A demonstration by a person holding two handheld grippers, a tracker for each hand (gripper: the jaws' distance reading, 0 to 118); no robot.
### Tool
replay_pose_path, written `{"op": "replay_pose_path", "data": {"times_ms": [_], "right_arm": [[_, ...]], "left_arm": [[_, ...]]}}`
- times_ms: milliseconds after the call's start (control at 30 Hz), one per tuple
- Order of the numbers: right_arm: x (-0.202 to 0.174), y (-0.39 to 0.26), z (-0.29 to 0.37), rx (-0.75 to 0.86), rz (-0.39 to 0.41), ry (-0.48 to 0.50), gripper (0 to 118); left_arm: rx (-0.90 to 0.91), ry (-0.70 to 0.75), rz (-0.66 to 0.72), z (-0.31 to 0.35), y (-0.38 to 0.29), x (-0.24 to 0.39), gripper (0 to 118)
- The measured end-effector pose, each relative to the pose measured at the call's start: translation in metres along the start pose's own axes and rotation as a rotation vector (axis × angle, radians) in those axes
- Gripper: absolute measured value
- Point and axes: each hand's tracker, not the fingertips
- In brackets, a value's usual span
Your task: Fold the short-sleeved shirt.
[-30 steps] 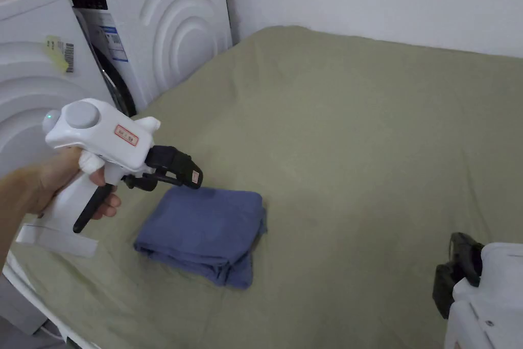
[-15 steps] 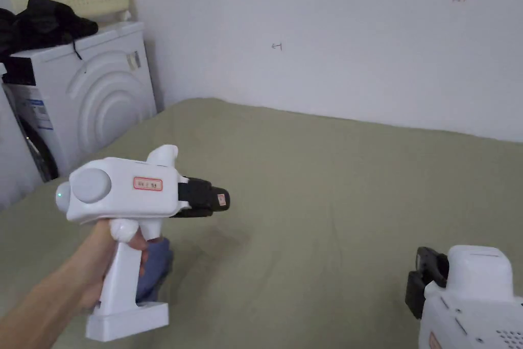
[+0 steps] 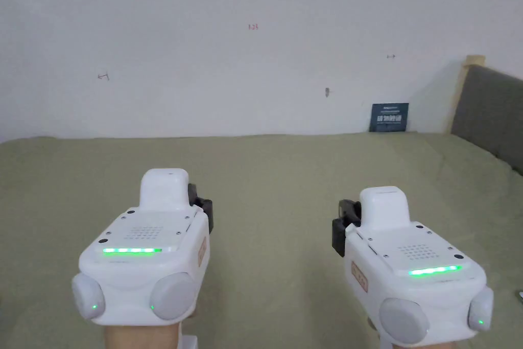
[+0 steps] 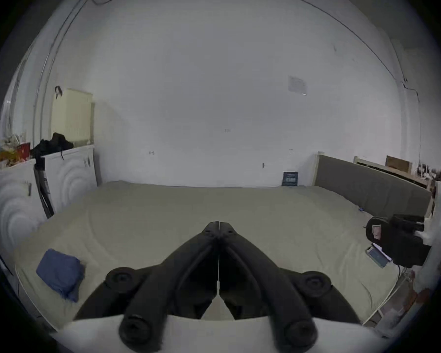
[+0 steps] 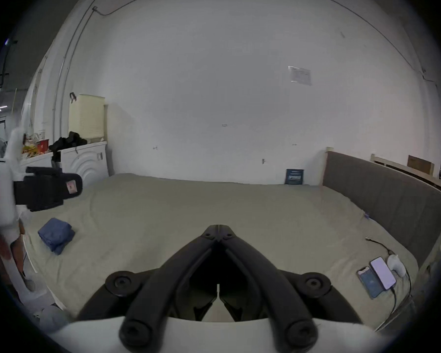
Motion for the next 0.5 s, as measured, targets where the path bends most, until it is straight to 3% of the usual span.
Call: {"op": "replay_pose_path", "data": {"times_ms": [100,500], "right_arm": [[0.007,-0.0011,0.003,0.006,-0.001,-0.025,0],[0.0098,0.0018,0.0014,0.029,-0.008,-0.059,0]], "left_arm": [[-0.02,-0.054,-0.019,0.003,0.0012,0.0073,1],[-0.008,0.032,-0.047,0.0034,-0.0046,0.0041,1]]}}
